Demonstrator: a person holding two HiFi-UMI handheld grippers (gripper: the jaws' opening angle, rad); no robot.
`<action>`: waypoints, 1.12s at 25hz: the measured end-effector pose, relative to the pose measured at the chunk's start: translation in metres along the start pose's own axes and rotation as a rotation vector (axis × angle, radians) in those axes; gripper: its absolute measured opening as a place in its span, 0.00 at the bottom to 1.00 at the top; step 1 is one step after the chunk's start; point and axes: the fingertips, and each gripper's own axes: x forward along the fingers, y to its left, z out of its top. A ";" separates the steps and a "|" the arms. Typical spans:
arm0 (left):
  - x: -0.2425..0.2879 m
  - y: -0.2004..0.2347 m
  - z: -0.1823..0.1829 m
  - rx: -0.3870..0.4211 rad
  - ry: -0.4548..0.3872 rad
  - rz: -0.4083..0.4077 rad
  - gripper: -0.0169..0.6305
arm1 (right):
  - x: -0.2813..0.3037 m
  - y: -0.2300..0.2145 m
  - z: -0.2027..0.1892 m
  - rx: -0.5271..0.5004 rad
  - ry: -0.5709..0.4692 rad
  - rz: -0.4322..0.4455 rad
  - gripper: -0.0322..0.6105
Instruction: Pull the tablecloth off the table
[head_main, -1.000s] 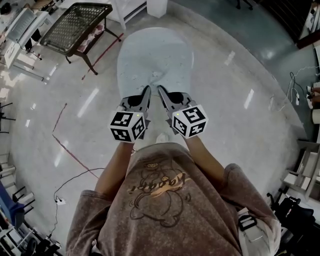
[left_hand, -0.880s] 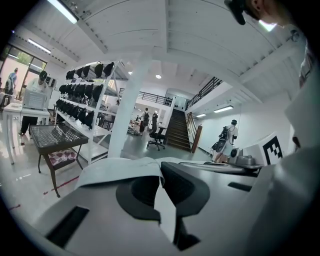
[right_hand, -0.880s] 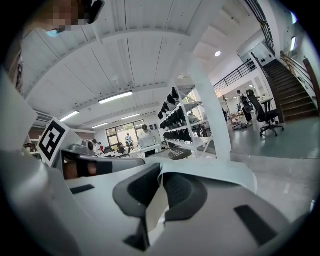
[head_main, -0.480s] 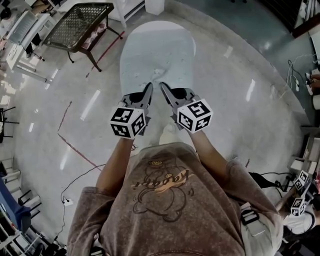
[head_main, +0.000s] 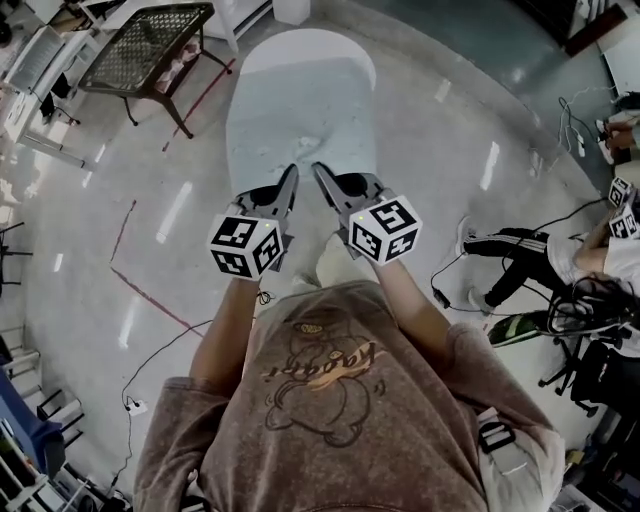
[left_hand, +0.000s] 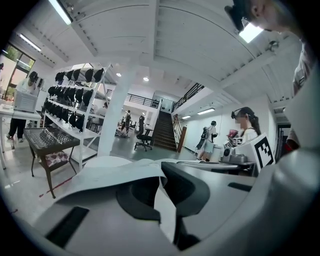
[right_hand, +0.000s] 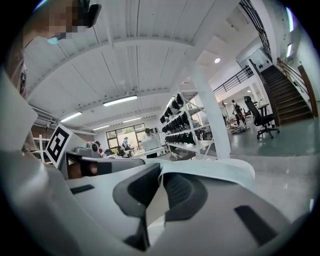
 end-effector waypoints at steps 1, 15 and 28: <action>-0.002 -0.004 -0.002 0.003 -0.001 -0.005 0.07 | -0.005 0.001 -0.001 0.000 -0.003 -0.003 0.09; -0.027 -0.080 -0.002 0.068 -0.006 0.025 0.07 | -0.080 0.020 0.007 -0.028 -0.039 0.029 0.09; -0.037 -0.148 -0.004 0.093 -0.047 0.065 0.07 | -0.148 0.024 0.016 -0.080 -0.047 0.082 0.09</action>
